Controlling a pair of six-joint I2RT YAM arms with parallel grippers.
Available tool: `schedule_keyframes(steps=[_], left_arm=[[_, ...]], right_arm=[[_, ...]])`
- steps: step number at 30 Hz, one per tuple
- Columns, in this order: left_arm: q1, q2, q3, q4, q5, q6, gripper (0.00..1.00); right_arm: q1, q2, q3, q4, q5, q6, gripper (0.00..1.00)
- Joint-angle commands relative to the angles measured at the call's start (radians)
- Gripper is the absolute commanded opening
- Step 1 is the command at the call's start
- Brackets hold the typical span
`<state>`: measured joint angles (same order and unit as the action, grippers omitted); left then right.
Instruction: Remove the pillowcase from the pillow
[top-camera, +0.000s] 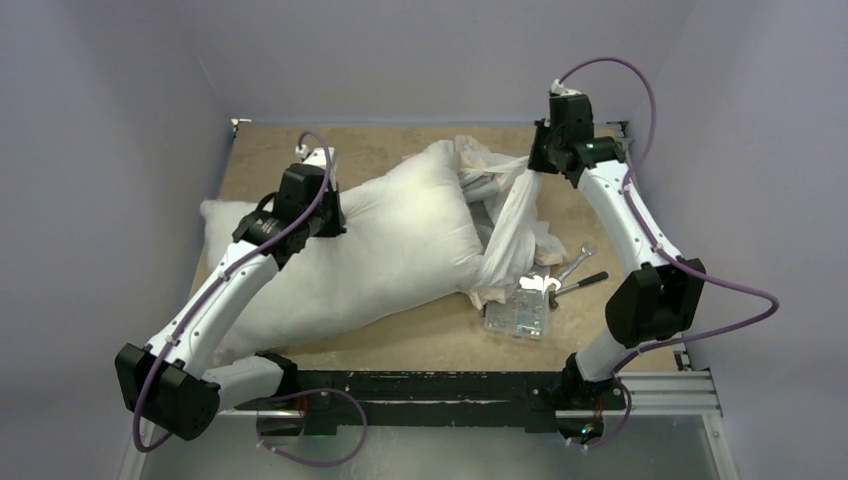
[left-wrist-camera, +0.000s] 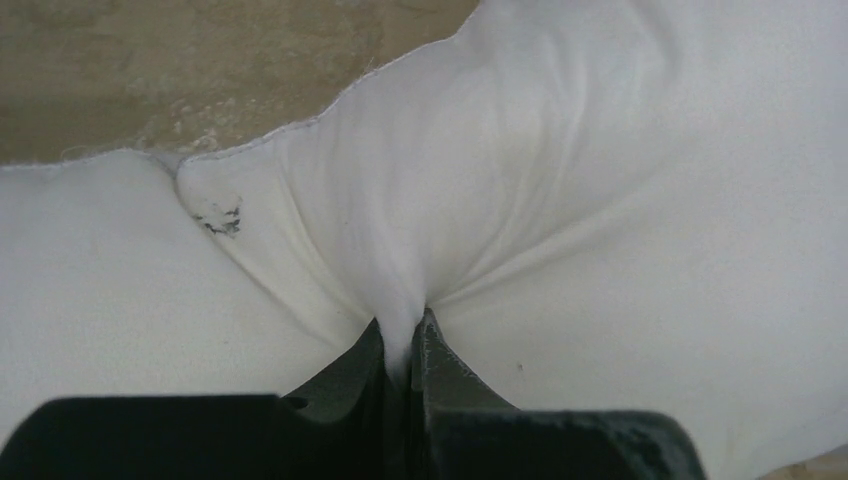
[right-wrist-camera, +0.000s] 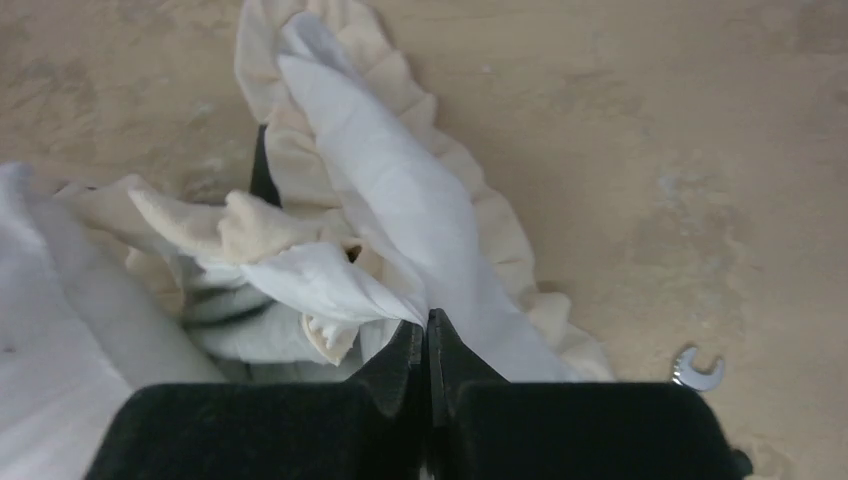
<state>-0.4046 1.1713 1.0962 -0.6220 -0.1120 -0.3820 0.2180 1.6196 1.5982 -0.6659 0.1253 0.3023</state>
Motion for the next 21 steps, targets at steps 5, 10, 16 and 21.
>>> schedule_keyframes(steps=[5, 10, 16, 21], left_arm=[[0.033, -0.060, 0.112, -0.134, -0.196, 0.012, 0.00], [0.043, -0.054, 0.212, -0.148, -0.279, 0.012, 0.00], [0.068, -0.027, 0.372, -0.159, -0.377, 0.027, 0.00], [0.077, 0.019, 0.499, -0.133, -0.398, 0.067, 0.00]], right_arm=[[-0.111, -0.037, 0.022, 0.048, 0.076, 0.031, 0.00], [-0.136, -0.021, 0.097, 0.048, 0.057, 0.044, 0.00], [-0.173, 0.071, 0.344, -0.007, 0.091, 0.029, 0.00], [-0.214, 0.159, 0.583, -0.043, 0.090, 0.029, 0.00]])
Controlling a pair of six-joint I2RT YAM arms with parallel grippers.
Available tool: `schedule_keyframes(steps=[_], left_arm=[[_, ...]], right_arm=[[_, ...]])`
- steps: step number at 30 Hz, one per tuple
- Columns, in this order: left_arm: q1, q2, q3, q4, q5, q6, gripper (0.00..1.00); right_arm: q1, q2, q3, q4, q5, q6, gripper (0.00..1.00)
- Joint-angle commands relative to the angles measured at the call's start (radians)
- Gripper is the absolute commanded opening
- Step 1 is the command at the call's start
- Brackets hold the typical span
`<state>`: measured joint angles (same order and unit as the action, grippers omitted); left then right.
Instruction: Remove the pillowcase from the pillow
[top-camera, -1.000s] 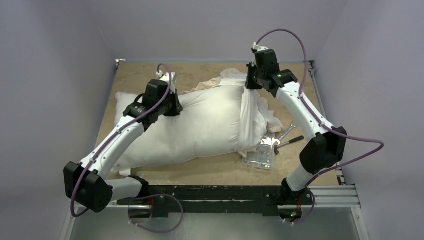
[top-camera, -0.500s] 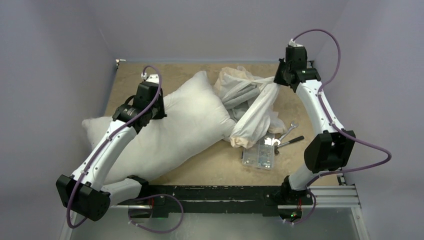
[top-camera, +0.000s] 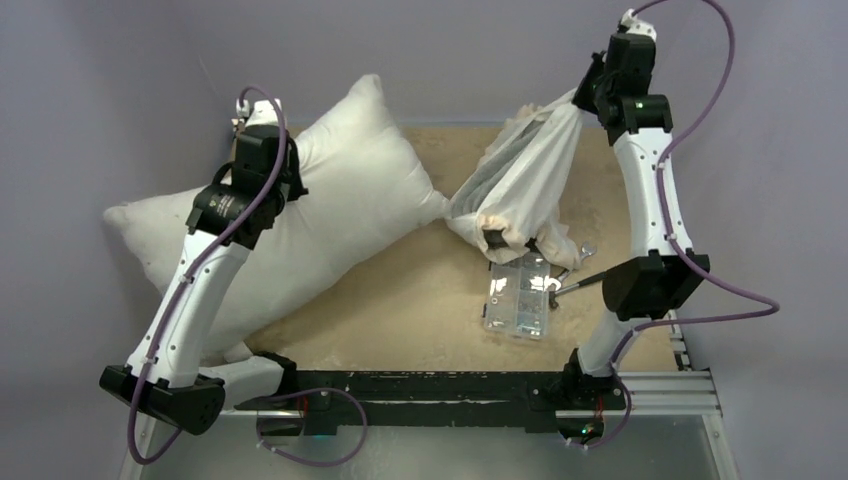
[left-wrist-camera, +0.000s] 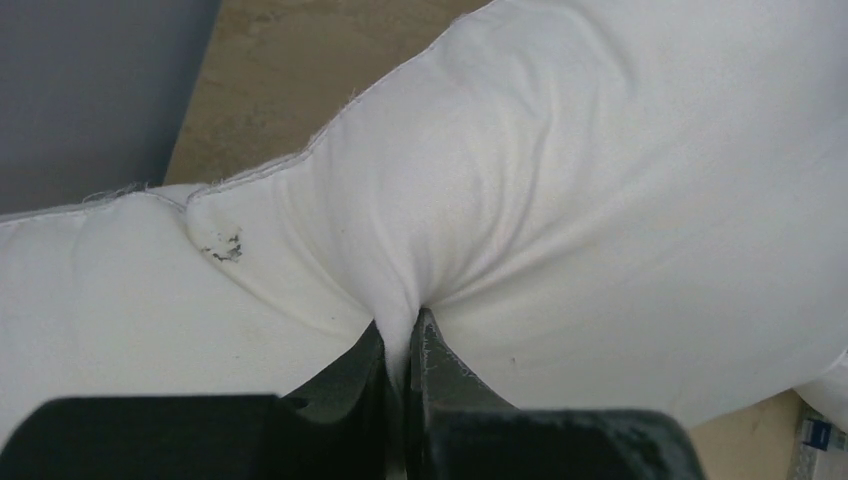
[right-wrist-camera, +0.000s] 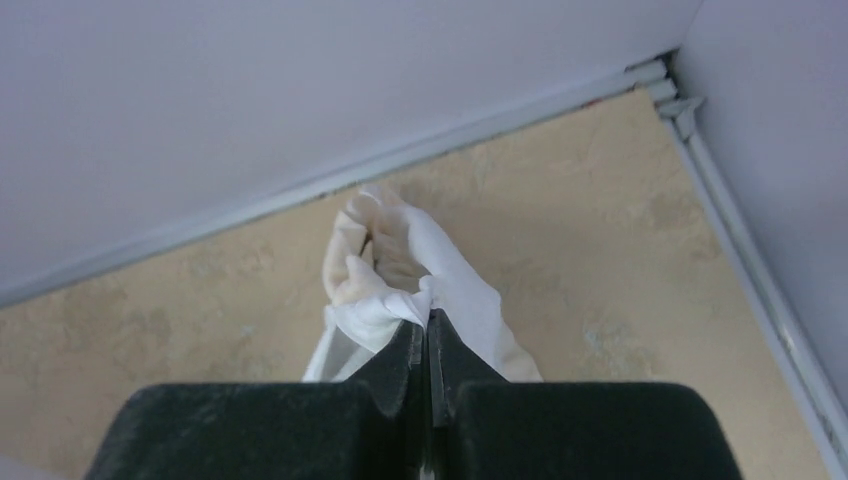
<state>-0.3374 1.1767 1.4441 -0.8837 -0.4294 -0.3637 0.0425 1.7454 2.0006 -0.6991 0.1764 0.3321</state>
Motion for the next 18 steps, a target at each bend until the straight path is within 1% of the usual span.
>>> schedule_keyframes(steps=[1, 3, 5, 8, 11, 13, 16, 18], left_arm=[[0.010, 0.027, 0.174, 0.133, -0.084, 0.057, 0.00], [0.011, 0.049, 0.205, 0.154, -0.082, 0.066, 0.00], [0.012, 0.075, 0.237, 0.175, -0.061, 0.066, 0.00], [0.012, 0.121, 0.275, 0.208, -0.021, 0.056, 0.00], [0.013, 0.168, 0.303, 0.234, 0.006, 0.036, 0.00], [0.015, 0.189, 0.300, 0.253, 0.014, 0.018, 0.00], [0.026, 0.205, 0.256, 0.296, 0.016, -0.001, 0.00], [0.042, 0.210, 0.204, 0.326, 0.017, -0.015, 0.00]], right_arm=[[-0.060, 0.050, 0.226, -0.016, 0.037, -0.002, 0.00], [-0.077, 0.072, 0.317, -0.015, 0.037, -0.010, 0.00], [-0.082, 0.075, 0.370, 0.013, 0.043, -0.022, 0.00], [-0.085, 0.040, 0.366, 0.132, 0.051, -0.042, 0.00], [-0.085, -0.023, 0.316, 0.263, 0.056, -0.051, 0.00], [-0.085, -0.061, 0.244, 0.338, 0.035, -0.051, 0.00], [-0.085, -0.105, 0.141, 0.412, -0.017, -0.051, 0.00], [-0.085, -0.121, 0.060, 0.427, -0.050, -0.049, 0.00]])
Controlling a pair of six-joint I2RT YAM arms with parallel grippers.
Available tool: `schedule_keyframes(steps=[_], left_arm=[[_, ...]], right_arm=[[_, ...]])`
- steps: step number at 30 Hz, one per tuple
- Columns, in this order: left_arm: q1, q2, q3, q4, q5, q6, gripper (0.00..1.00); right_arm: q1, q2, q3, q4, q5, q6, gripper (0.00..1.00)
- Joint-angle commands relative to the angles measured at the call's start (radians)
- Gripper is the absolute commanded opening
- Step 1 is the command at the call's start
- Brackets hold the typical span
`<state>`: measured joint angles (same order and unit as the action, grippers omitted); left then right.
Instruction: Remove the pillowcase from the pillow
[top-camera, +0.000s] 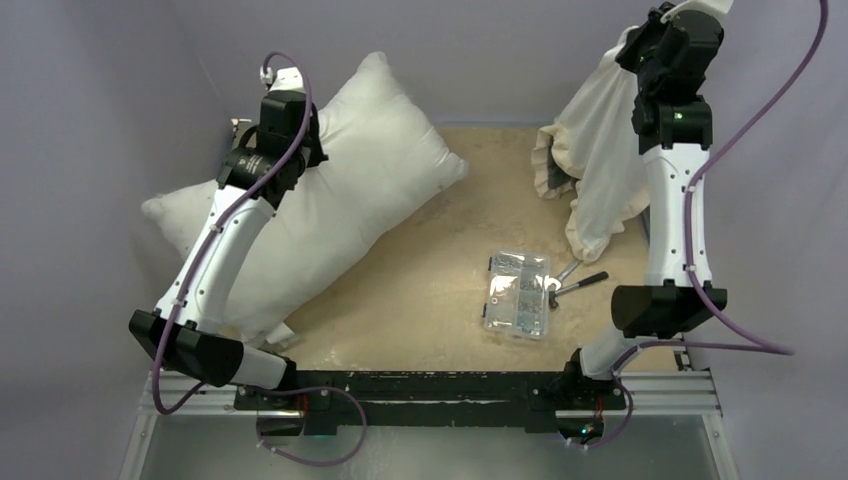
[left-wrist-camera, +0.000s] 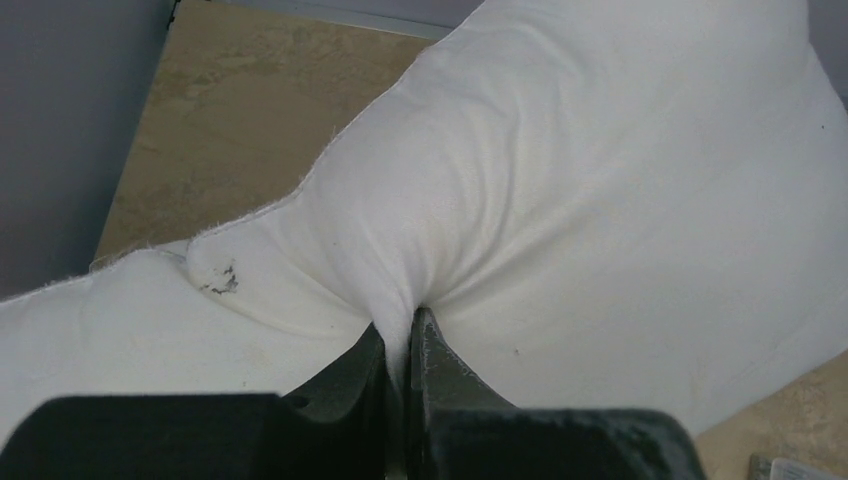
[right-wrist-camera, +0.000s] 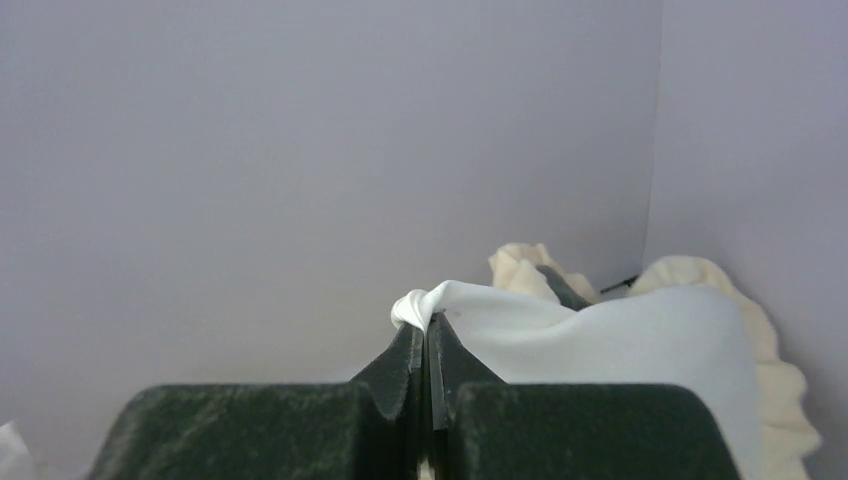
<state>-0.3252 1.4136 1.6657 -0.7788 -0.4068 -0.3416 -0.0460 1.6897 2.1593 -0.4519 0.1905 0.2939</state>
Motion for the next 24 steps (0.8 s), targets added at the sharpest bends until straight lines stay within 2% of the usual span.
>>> schedule_keyframes(steps=[1, 6, 12, 15, 19, 20, 21, 23, 24], left_arm=[[0.039, -0.025, -0.045, 0.233, -0.006, -0.044, 0.00], [0.092, -0.020, -0.215, 0.298, 0.027, -0.097, 0.00], [0.125, -0.003, -0.359, 0.316, 0.087, -0.137, 0.00], [0.129, -0.008, -0.397, 0.289, 0.099, -0.144, 0.00], [0.129, -0.039, -0.418, 0.264, 0.108, -0.143, 0.00], [0.129, -0.047, -0.418, 0.256, 0.109, -0.143, 0.00], [0.130, -0.055, -0.415, 0.249, 0.113, -0.142, 0.06], [0.130, -0.074, -0.401, 0.234, 0.127, -0.140, 0.21], [0.130, -0.084, -0.391, 0.224, 0.133, -0.140, 0.33]], right_arm=[[0.003, -0.069, -0.140, 0.173, -0.089, -0.004, 0.00], [0.003, -0.053, -0.364, 0.120, -0.216, 0.071, 0.00], [0.004, 0.105, -0.518, -0.027, -0.410, 0.113, 0.00], [0.005, 0.129, -0.635, -0.045, -0.433, 0.140, 0.00], [0.005, 0.081, -0.737, -0.029, -0.410, 0.152, 0.00], [0.005, 0.068, -0.742, -0.031, -0.399, 0.149, 0.04], [0.005, 0.053, -0.742, -0.033, -0.386, 0.146, 0.10], [0.005, 0.010, -0.741, -0.045, -0.371, 0.142, 0.27], [0.005, -0.014, -0.743, -0.051, -0.369, 0.140, 0.37]])
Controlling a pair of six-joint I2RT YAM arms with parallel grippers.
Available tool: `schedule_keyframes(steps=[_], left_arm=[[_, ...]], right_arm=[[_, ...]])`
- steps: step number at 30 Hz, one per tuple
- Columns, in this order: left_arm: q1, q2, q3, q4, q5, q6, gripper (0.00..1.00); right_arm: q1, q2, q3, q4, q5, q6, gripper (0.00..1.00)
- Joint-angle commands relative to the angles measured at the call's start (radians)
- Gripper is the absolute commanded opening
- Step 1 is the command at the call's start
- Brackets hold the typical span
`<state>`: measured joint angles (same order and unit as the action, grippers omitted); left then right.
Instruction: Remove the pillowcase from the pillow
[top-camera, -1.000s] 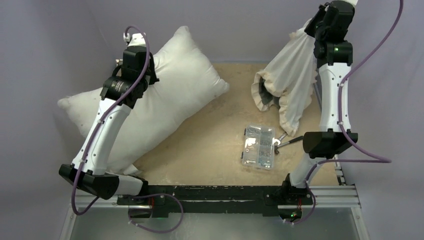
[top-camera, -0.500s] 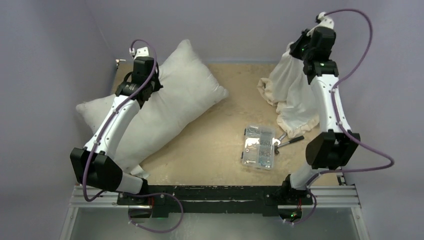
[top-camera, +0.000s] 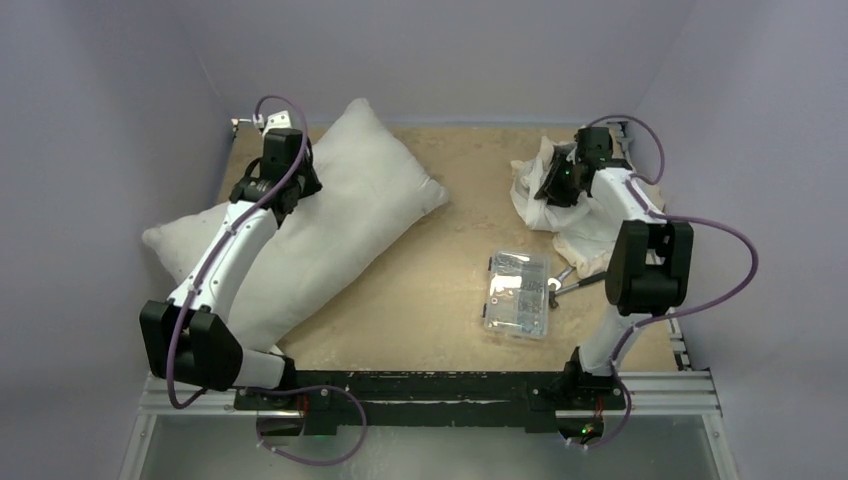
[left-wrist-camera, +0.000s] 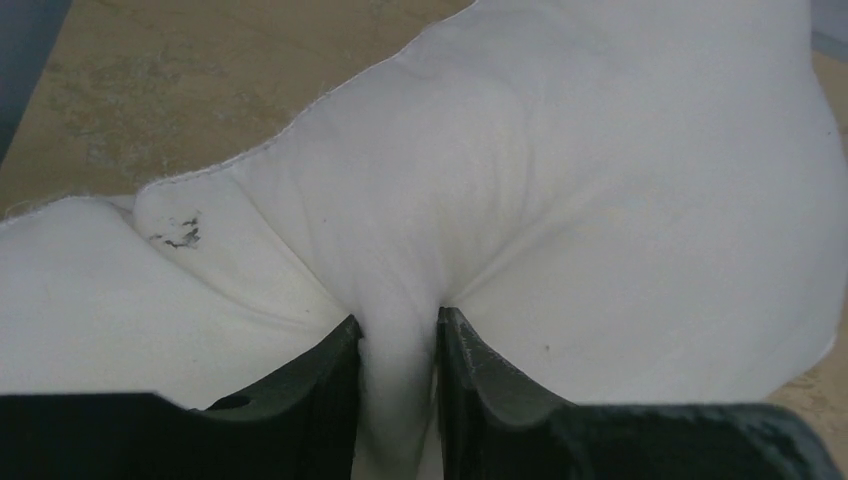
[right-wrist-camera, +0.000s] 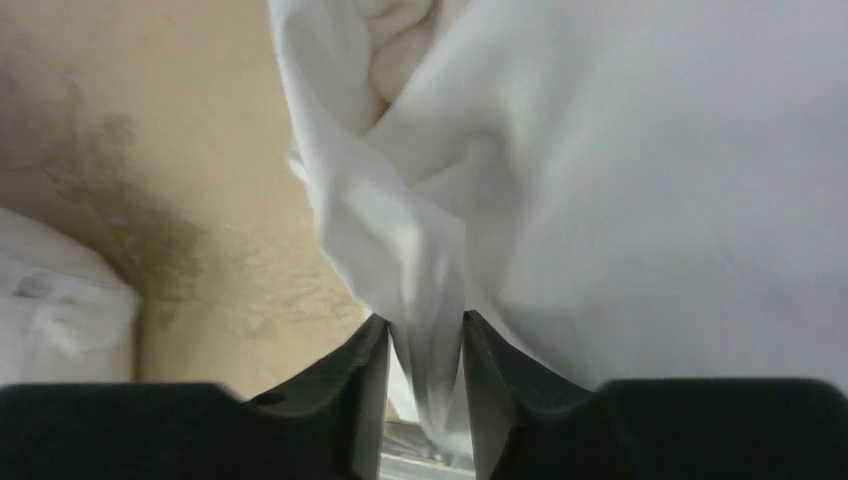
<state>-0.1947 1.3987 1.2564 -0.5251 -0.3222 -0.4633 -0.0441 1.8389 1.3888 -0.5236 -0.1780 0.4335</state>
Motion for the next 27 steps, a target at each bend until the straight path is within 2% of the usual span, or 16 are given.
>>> schedule_keyframes(steps=[1, 3, 5, 11, 17, 21, 27], left_arm=[[-0.001, -0.078, 0.030, -0.041, 0.055, -0.019, 0.43], [-0.002, -0.102, 0.056, -0.065, 0.060, -0.023, 0.60], [-0.001, -0.133, 0.087, -0.094, 0.061, -0.028, 0.70], [-0.002, -0.260, 0.175, -0.187, 0.008, -0.016, 0.82], [-0.002, -0.458, 0.172, -0.255, -0.182, -0.007, 0.91], [-0.002, -0.620, 0.084, -0.293, -0.285, -0.049, 0.91], [-0.002, -0.821, -0.013, -0.358, -0.362, -0.099, 0.92]], right_arm=[[0.003, -0.195, 0.027, 0.014, 0.007, 0.000, 0.46], [0.002, -0.281, 0.027, 0.001, 0.036, -0.006, 0.63], [0.002, -0.362, 0.024, -0.010, 0.073, -0.012, 0.76], [0.026, -0.616, 0.010, -0.074, 0.295, -0.002, 0.98], [0.235, -0.847, -0.066, -0.109, 0.638, -0.032, 0.99], [0.291, -1.062, -0.178, -0.112, 0.735, -0.033, 0.99], [0.320, -1.193, -0.309, -0.229, 0.829, 0.005, 0.99]])
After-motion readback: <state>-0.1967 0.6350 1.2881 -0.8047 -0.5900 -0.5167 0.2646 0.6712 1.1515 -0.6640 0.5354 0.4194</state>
